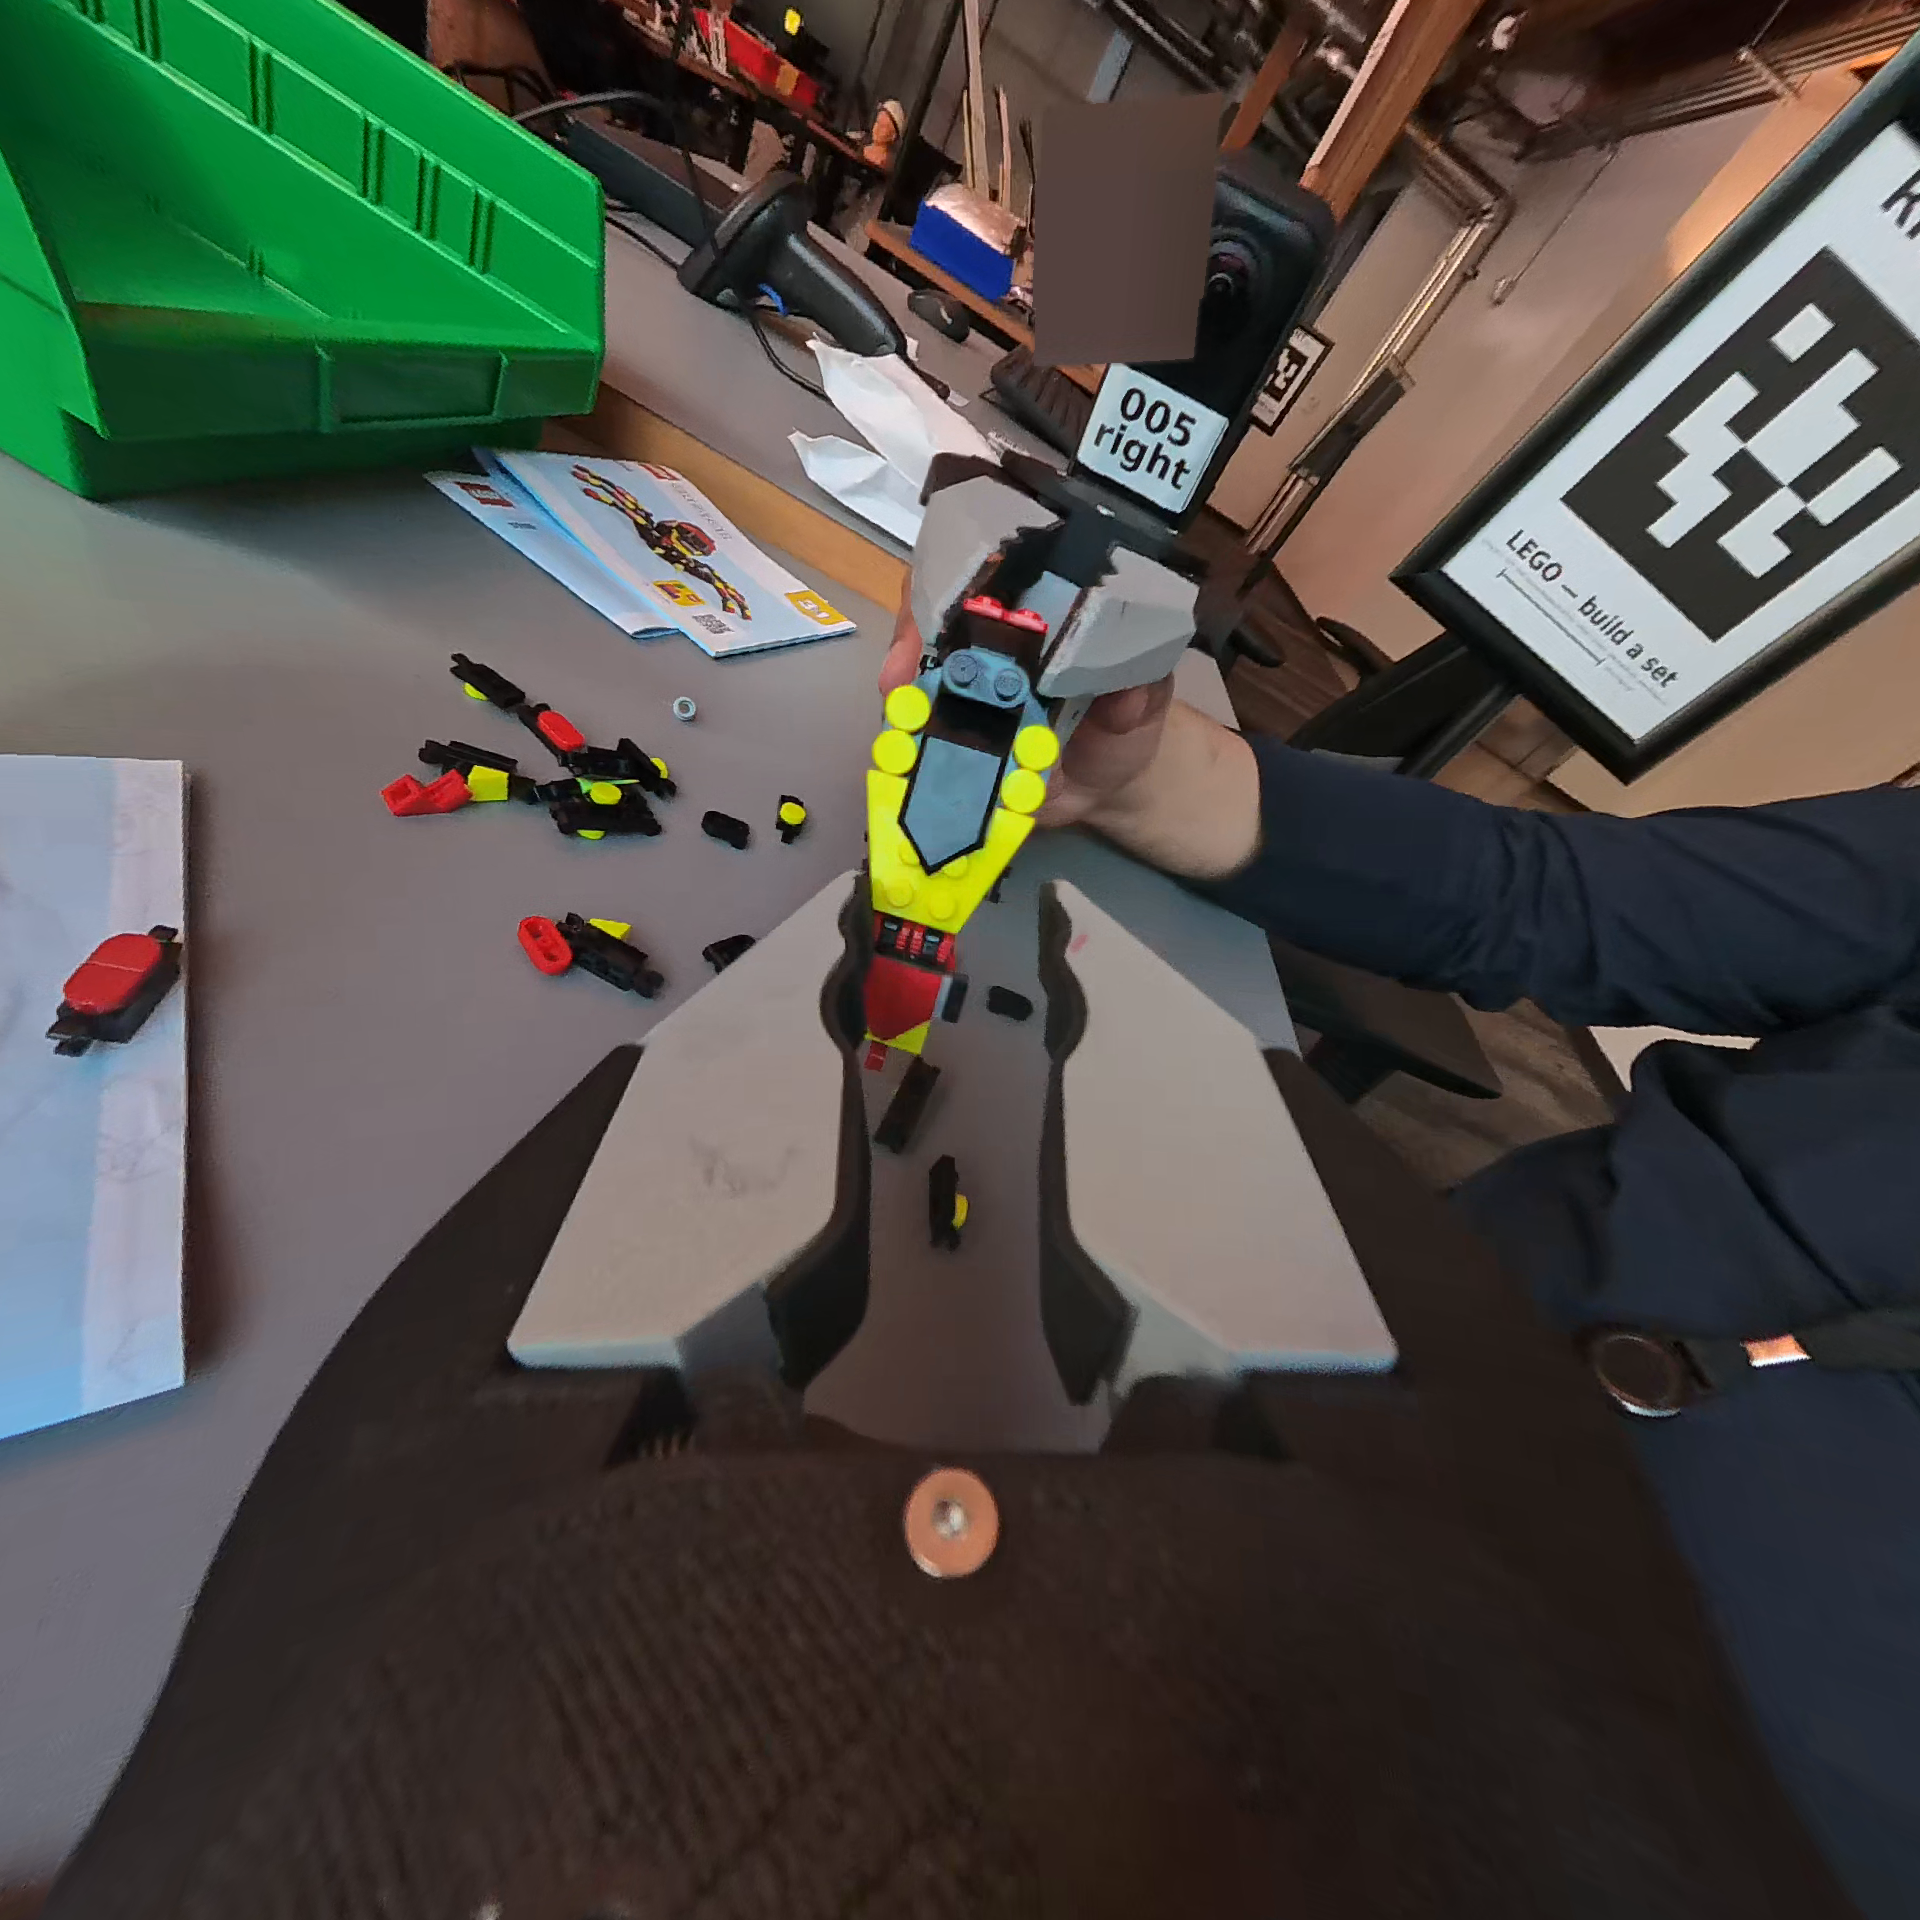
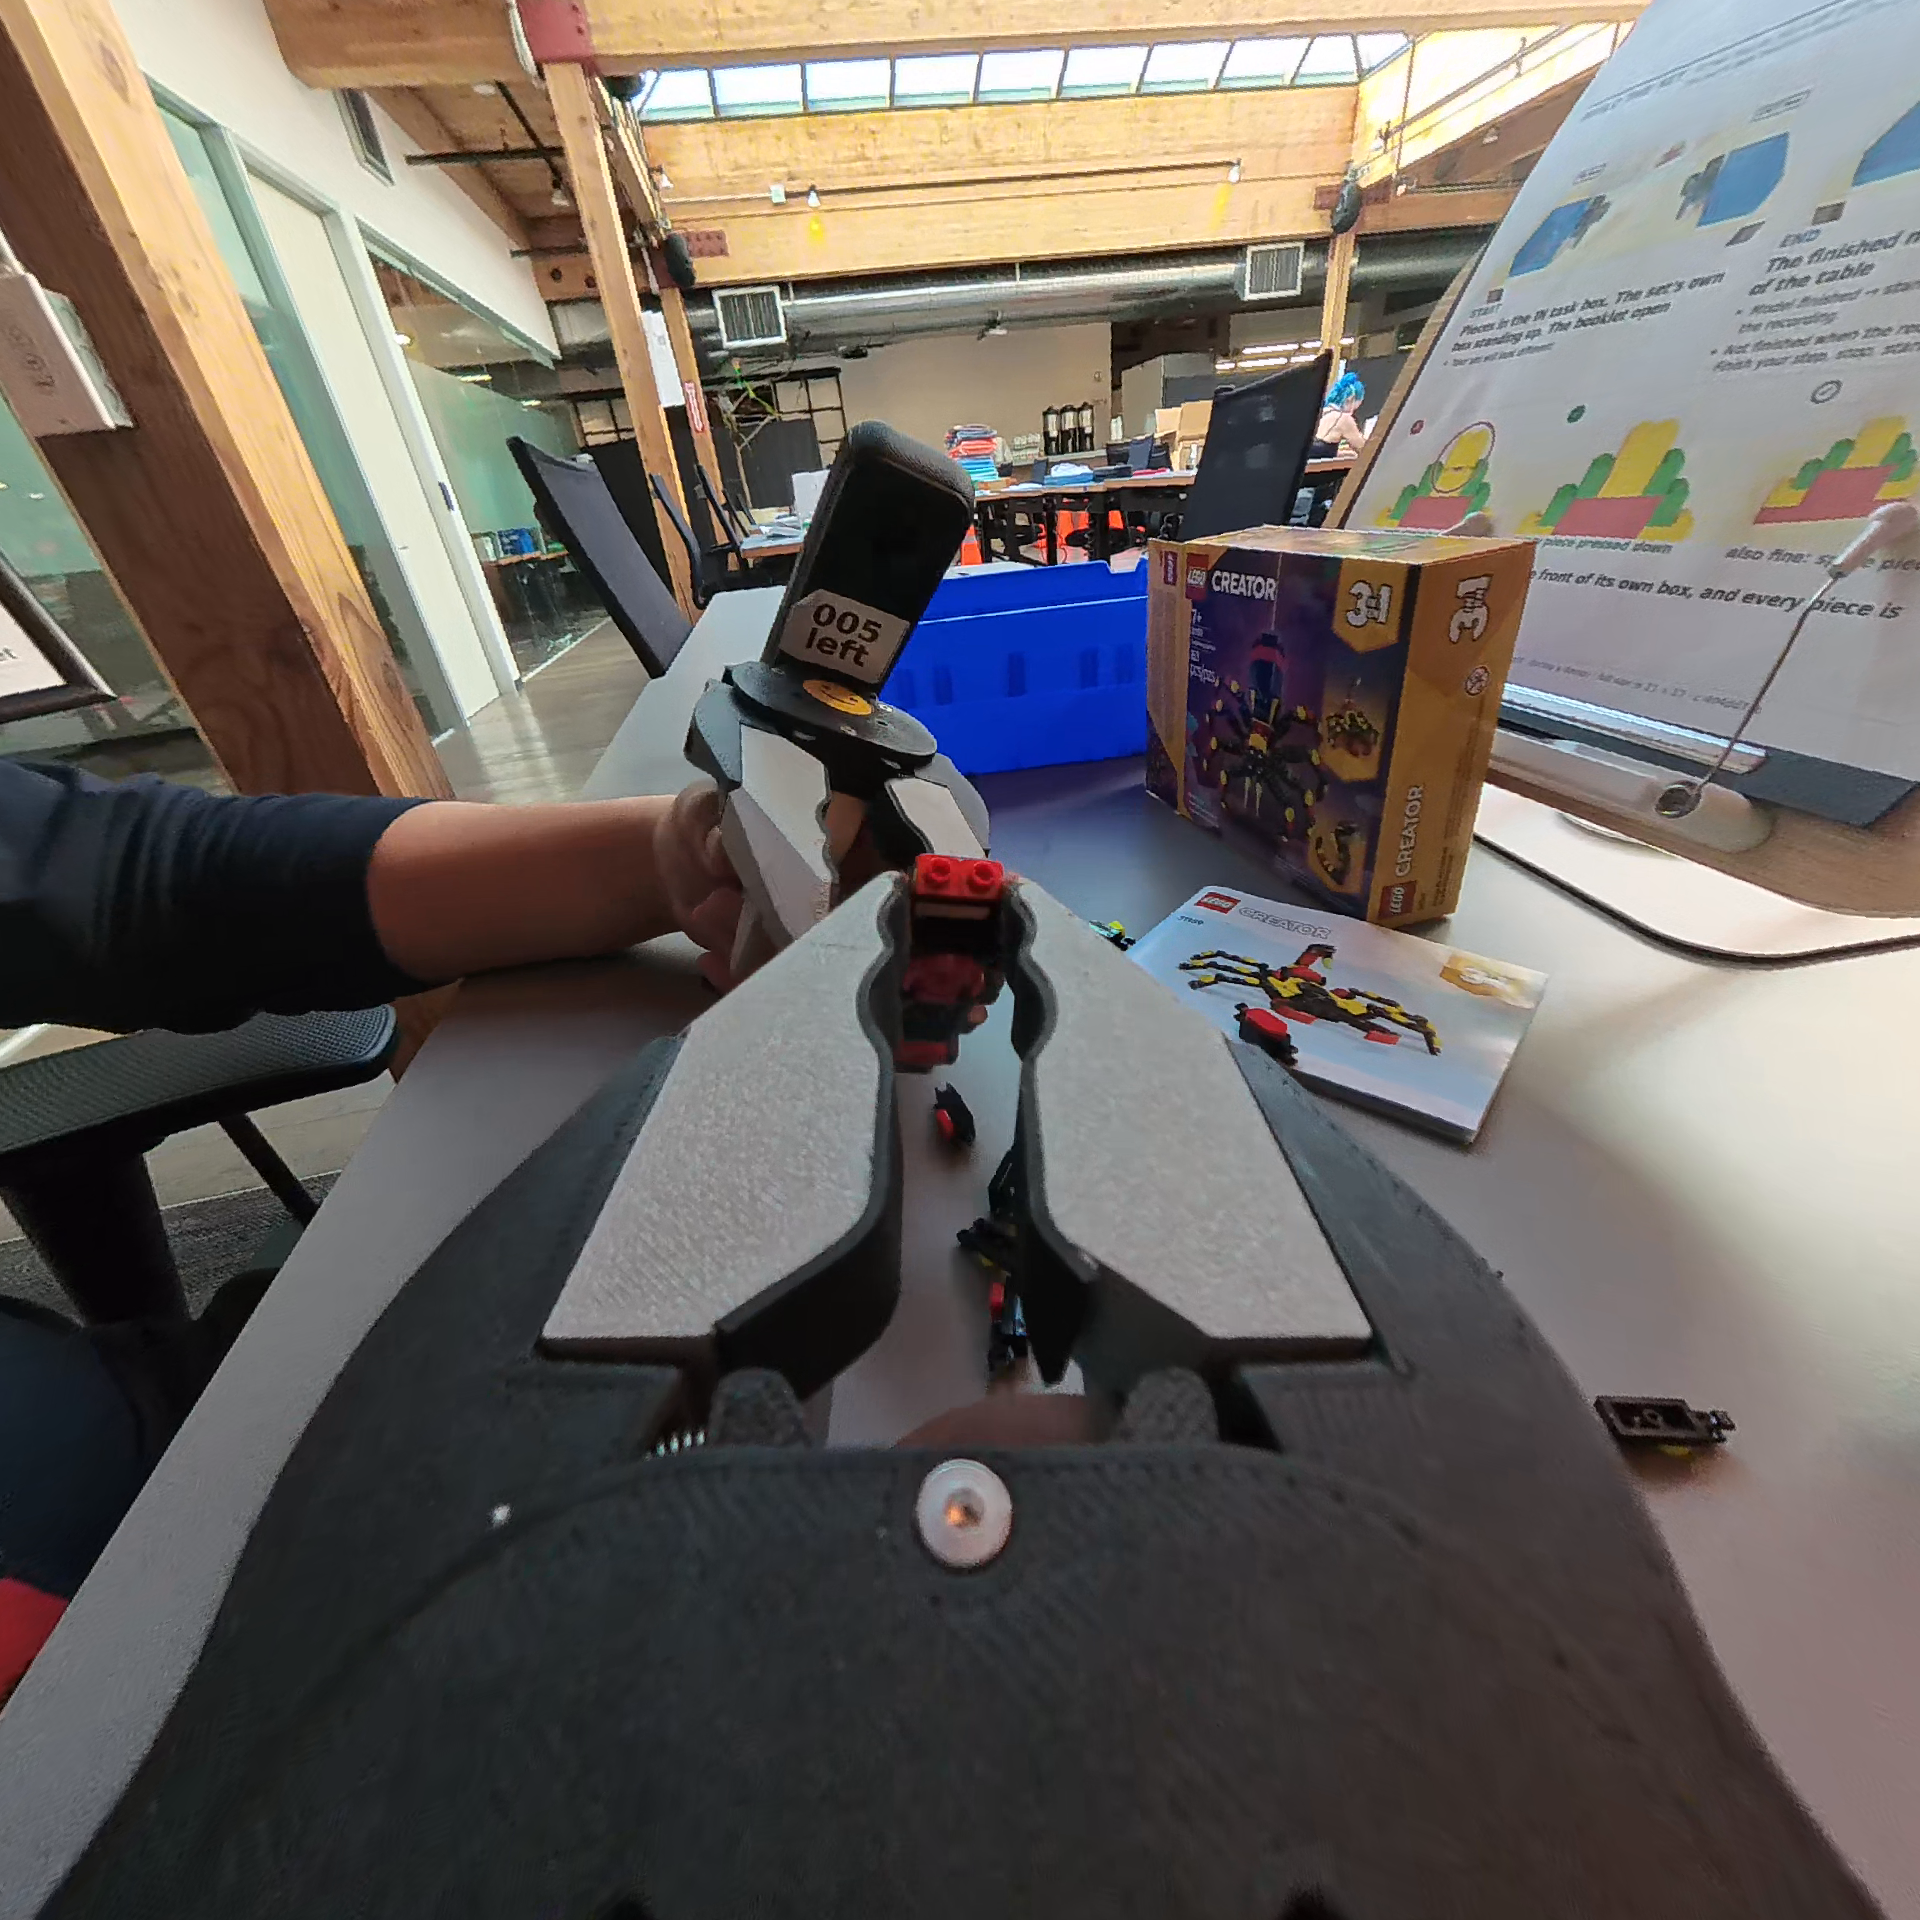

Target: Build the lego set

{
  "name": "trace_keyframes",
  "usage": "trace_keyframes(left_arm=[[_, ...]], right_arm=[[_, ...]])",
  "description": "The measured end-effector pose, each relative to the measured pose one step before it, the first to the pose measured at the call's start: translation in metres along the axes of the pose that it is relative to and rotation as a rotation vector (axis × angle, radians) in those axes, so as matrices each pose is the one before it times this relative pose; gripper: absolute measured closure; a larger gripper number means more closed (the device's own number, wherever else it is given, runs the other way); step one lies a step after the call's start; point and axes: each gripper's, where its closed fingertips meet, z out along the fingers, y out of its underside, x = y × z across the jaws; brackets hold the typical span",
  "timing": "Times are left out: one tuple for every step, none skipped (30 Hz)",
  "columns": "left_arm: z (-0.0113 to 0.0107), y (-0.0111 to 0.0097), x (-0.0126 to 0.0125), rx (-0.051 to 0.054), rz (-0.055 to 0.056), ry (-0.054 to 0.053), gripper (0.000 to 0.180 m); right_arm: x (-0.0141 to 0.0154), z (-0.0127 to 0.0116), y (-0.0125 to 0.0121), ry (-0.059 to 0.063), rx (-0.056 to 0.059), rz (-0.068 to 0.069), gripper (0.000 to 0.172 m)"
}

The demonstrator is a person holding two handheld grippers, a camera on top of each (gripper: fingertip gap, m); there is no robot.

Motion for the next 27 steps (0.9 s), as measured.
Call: trace_keyframes(left_arm=[[0.00089,0.00092,-0.00075,-0.0075,-0.0003,-0.0059,0.149],[0.00055,0.00064,-0.00067,-0.0052,0.0005,-0.0057,0.147],[0.00022,0.00008,0.00011,-0.0018,0.0065,-0.0025,0.145],[0.00000,-0.00062,0.00000,0.0033,0.0118,-0.0056,0.141],[-0.00016,-0.00091,-0.00114,0.0047,0.0123,-0.0133,0.140],[-0.00007,-0.00083,-0.00182,0.0034,0.0128,-0.0175,0.142],[-0.00005,-0.00079,-0.00164,0.0024,0.0171,-0.0185,0.143],[-0.00001,-0.00096,-0.00168,0.0026,0.0258,-0.0223,0.142],[-0.00028,-0.00186,-0.00408,0.0078,0.0309,-0.0403,0.142],[-0.00057,-0.00212,-0.00345,0.0120,0.0262,-0.0355,0.142],[-0.00049,-0.00144,0.00088,0.0094,0.0207,-0.0041,0.142],[-0.00023,-0.00008,0.00407,0.0014,0.0144,0.0202,0.142],[0.00014,0.00037,0.00267,-0.0023,0.0093,0.0132,0.141],[0.00036,0.00029,0.00051,-0.0023,0.0037,0.0011,0.140],[0.00036,0.00028,0.00061,-0.0021,-0.0005,0.0045,0.140],[0.00043,-0.00013,0.00114,0.0016,-0.0032,0.0078,0.140],[0.00052,-0.00057,0.00127,0.0043,-0.0031,0.0081,0.142],[0.00030,-0.00014,0.00220,0.0014,0.0006,0.0135,0.149],[0.00016,0.00066,0.00169,-0.0045,0.0052,0.0090,0.150],[0.00032,0.00037,0.00149,-0.0031,0.0056,0.0071,0.150],[-0.00004,0.00011,0.00103,-0.0002,0.0100,-0.0001,0.150],[-0.00045,-0.00057,0.00009,0.0052,0.0125,-0.0102,0.151],[-0.00045,-0.00110,-0.00018,0.0080,0.0136,-0.0107,0.151],[-0.00038,-0.00090,-0.00020,0.0070,0.0026,-0.0042,0.151],[-0.00018,-0.00031,-0.00088,0.0027,-0.0075,-0.0006,0.151],[-0.00052,-0.00068,-0.00198,0.0053,-0.0141,-0.0034,0.151],[-0.00107,-0.00189,-0.00282,0.0132,-0.0113,-0.0095,0.151]], right_arm=[[0.00068,0.00051,0.00071,0.0052,-0.0048,0.0016,0.158],[0.00037,0.00064,0.00063,0.0032,-0.0049,0.0012,0.158],[0.00058,0.00027,0.00028,0.0050,-0.0018,-0.0004,0.158],[0.00159,0.00006,0.00004,0.0108,-0.0004,0.0026,0.158],[0.00104,0.00009,0.00000,0.0062,-0.0003,0.0045,0.158],[0.00053,0.00012,0.00012,0.0027,-0.0004,0.0036,0.158],[0.00079,0.00002,0.00004,0.0042,-0.0006,0.0022,0.158],[0.00025,0.00007,-0.00005,0.0006,0.0007,0.0041,0.158],[-0.00112,0.00009,-0.00037,-0.0094,0.0033,0.0090,0.158],[-0.00135,0.00004,-0.00058,-0.0105,0.0046,0.0110,0.158],[-0.00011,0.00025,-0.00017,-0.0019,0.0025,0.0096,0.158],[0.00019,0.00052,0.00029,0.0011,-0.0011,0.0084,0.158],[-0.00028,0.00083,0.00058,-0.0016,-0.0037,0.0079,0.158],[-0.00122,0.00098,0.00040,-0.0056,-0.0018,0.0060,0.158],[-0.00183,0.00114,0.00013,-0.0080,0.0007,0.0036,0.158],[-0.00208,0.00152,0.00032,-0.0079,-0.0008,0.0027,0.158],[-0.00236,0.00179,0.00066,-0.0076,-0.0027,0.0024,0.158],[-0.00237,0.00193,0.00073,-0.0067,-0.0034,-0.0007,0.158],[-0.00195,0.00136,-0.00036,-0.0035,0.0043,-0.0033,0.158],[-0.00155,0.00075,-0.00106,-0.0038,0.0090,-0.0017,0.158],[-0.00104,0.00032,-0.00060,-0.0040,0.0054,0.0021,0.158],[-0.00035,-0.00035,-0.00044,-0.0024,0.0041,0.0025,0.158],[-0.00012,-0.00082,-0.00075,-0.0025,0.0057,0.0026,0.159],[0.00044,-0.00079,-0.00051,0.0001,0.0036,0.0043,0.158],[0.00108,-0.00078,-0.00015,0.0043,0.0005,0.0033,0.158],[0.00072,-0.00103,-0.00065,0.0035,0.0038,-0.0016,0.154],[0.00009,-0.00108,-0.00100,0.0020,0.0069,-0.0036,0.149]])
